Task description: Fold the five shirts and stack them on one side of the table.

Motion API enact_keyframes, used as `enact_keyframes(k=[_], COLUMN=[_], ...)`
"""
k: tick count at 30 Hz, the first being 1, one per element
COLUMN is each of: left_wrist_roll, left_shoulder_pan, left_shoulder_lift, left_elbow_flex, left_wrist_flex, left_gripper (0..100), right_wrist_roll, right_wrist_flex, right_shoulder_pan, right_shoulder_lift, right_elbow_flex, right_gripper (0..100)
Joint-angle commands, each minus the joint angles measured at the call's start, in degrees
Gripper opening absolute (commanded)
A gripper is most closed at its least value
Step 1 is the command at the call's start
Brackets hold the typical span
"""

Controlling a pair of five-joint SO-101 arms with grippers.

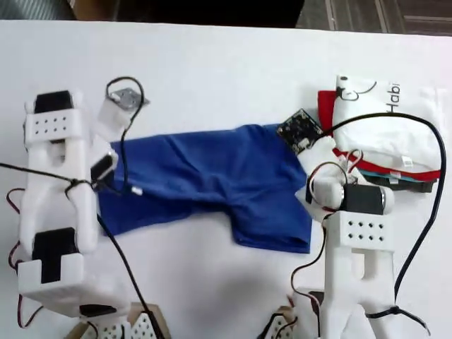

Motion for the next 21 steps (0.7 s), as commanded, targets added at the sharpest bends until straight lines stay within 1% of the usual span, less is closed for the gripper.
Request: enact_keyframes(k=[1, 3, 6, 9, 10, 12, 15, 17, 19, 21], left_wrist_roll=[0.09, 0.09, -0.18, 0.18, 0.53, 4.13, 9.76, 12.57, 15.21, 16.53], left_shoulder_pan=[-0.09, -0.18, -0.26, -0.35, -0.35, 0.09, 1.49, 2.81, 4.31, 5.27], left_shoulder_lift=[-1.32, -1.32, -1.76, -1.49, -1.32, -0.44, 4.48, 9.58, 14.86, 19.87], left_elbow_flex=[2.68, 3.47, 2.59, -2.86, -4.62, -6.2, -7.96, -10.59, -13.14, -15.6], left_wrist_flex=[-3.6, -5.01, -4.92, -3.34, -3.52, -6.51, -12.22, -12.4, -12.31, -12.57], left_gripper=[19, 18, 16, 16, 16, 16, 16, 16, 13, 4], right_wrist_roll=[-0.09, -0.09, -0.09, -0.53, -2.11, -6.51, -9.85, -11.08, -12.31, -13.45], right_wrist_flex=[-1.01, -1.01, -1.1, -2.33, -3.47, -6.99, -11.21, -11.12, -11.12, -11.3], right_shoulder_pan=[-0.4, -0.4, -0.4, -0.4, -0.4, -0.57, -3.65, -6.99, -9.45, -10.95], right_shoulder_lift=[-1.54, -1.54, -1.54, -1.36, -1.01, 1.36, 9.1, 16.48, 24.48, 31.87], right_elbow_flex=[-2.55, -2.55, -2.55, -2.37, -2.37, -2.81, -5.54, -9.58, -14.42, -19.96], right_gripper=[23.8, 23.8, 23.8, 23.8, 23.8, 23.7, 23.7, 23.2, 18.0, 7.8])
